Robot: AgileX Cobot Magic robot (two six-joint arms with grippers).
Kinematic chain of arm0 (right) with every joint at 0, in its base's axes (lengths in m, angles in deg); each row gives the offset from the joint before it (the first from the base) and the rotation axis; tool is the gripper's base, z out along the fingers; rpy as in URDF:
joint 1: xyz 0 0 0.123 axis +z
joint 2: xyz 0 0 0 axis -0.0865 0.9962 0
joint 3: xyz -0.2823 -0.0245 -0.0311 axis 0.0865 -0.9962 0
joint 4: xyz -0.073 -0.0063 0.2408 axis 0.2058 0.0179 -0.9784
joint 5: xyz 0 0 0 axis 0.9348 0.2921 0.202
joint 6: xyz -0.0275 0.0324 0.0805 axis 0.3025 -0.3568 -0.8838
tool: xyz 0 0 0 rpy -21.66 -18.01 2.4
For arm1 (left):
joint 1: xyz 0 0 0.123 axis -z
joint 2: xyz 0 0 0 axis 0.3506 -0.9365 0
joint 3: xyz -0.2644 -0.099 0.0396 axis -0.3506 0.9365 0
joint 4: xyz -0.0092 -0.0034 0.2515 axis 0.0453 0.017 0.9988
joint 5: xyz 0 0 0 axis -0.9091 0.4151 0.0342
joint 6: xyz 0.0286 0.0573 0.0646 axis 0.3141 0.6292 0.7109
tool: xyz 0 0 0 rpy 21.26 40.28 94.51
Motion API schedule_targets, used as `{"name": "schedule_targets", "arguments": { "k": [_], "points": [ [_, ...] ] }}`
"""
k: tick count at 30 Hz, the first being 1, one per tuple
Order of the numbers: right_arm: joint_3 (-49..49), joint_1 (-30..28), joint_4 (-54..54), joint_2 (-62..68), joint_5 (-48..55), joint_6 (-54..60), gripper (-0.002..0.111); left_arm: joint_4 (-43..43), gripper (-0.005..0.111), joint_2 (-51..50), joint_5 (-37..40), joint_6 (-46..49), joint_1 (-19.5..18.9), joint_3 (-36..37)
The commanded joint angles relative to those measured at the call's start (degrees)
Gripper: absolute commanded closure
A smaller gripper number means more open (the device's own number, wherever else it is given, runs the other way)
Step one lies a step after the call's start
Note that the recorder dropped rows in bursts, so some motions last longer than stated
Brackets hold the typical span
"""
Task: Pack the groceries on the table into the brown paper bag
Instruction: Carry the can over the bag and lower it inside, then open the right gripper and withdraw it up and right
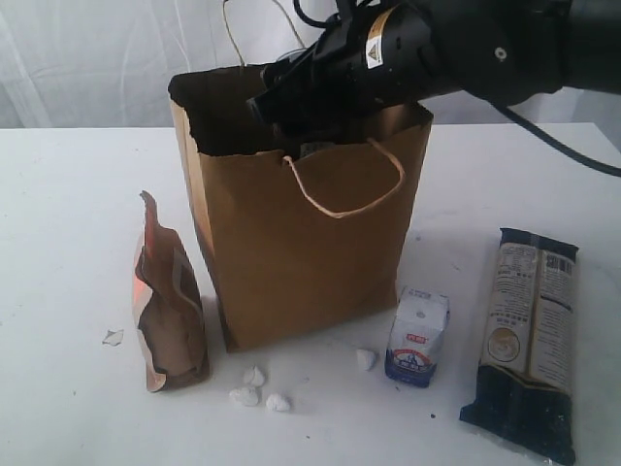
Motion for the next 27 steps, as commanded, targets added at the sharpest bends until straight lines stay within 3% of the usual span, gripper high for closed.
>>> {"name": "schedule_targets", "arguments": {
  "k": [1,9,27],
  "points": [
    [0.7,0.2,0.7,-0.8,-2.2,-0.2,0.036,-0.2,0.106,0.5,0.1,-0.1,-0.2,0.2],
    [0.7,0.2,1.0,-0.7,-2.2,0.0,0.014,-0.2,0.106,0.5,0.1,-0.1,-0.2,0.2],
    [0.7,0.2,1.1,-4.1,-2.8,1.3,0.014,-0.2,0.106,0.5,0.1,-0.1,-0.2,0.2]
  ]
}}
